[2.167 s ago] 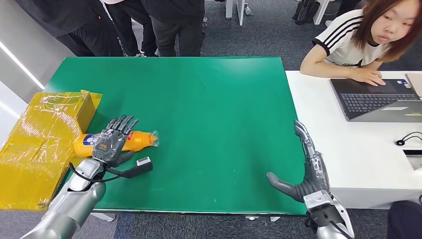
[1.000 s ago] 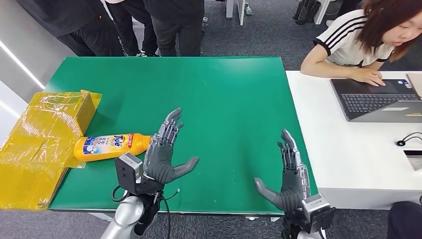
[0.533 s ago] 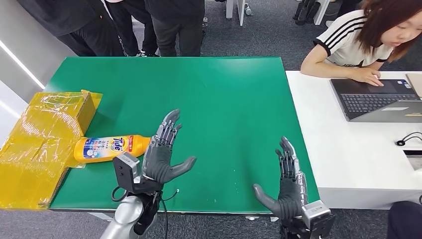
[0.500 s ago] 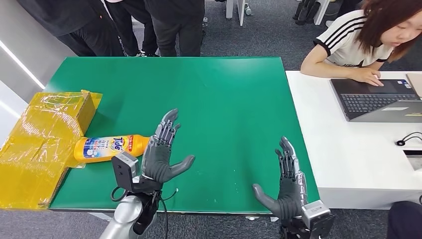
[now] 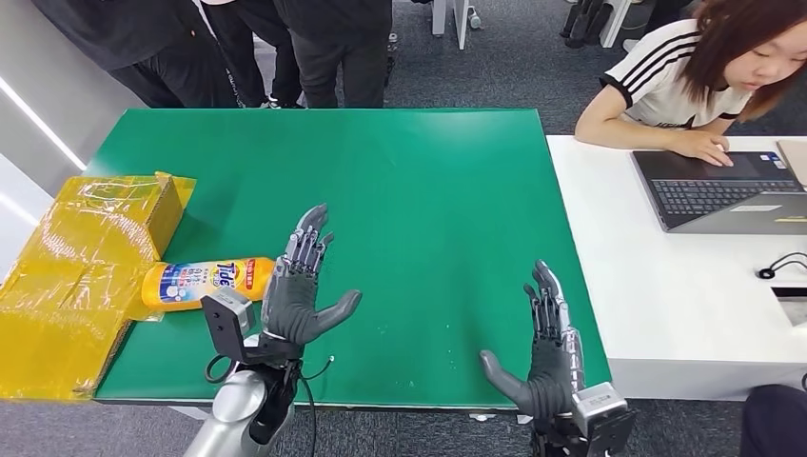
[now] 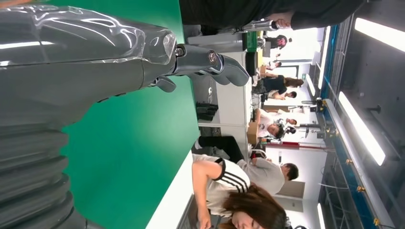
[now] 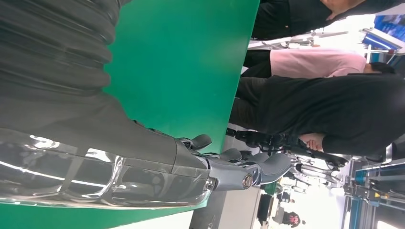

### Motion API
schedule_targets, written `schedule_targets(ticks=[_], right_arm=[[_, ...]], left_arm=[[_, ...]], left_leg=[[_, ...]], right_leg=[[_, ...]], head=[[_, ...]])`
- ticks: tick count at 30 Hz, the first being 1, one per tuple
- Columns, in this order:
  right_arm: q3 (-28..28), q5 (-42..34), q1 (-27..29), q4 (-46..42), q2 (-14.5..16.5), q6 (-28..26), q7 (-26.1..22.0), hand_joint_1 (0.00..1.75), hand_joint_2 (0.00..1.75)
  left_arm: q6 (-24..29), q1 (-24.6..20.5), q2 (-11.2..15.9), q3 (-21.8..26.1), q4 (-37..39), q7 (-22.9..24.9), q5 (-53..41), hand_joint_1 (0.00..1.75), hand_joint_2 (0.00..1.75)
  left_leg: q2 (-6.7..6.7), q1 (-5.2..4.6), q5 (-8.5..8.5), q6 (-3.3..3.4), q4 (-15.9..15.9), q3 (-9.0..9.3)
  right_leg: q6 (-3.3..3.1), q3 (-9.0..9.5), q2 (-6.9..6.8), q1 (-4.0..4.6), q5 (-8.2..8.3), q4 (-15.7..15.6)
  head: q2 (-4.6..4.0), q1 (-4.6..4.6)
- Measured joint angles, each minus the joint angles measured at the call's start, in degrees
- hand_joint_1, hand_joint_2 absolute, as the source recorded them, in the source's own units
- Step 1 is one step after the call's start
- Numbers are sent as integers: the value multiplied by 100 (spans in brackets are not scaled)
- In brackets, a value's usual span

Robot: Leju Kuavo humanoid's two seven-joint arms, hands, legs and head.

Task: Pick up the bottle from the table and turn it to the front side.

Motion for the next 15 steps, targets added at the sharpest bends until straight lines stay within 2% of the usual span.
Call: schedule_targets(ticks=[15], right_arm=[[-2,142,-7,2,109,132,43,0,175]], left_arm=[[133,96,0,111,-2,-121,-31,0,175]], left_leg=[[0,0,0,0,-1,-1]], right_leg=[[0,0,0,0,0,0]], head=[[0,-1]])
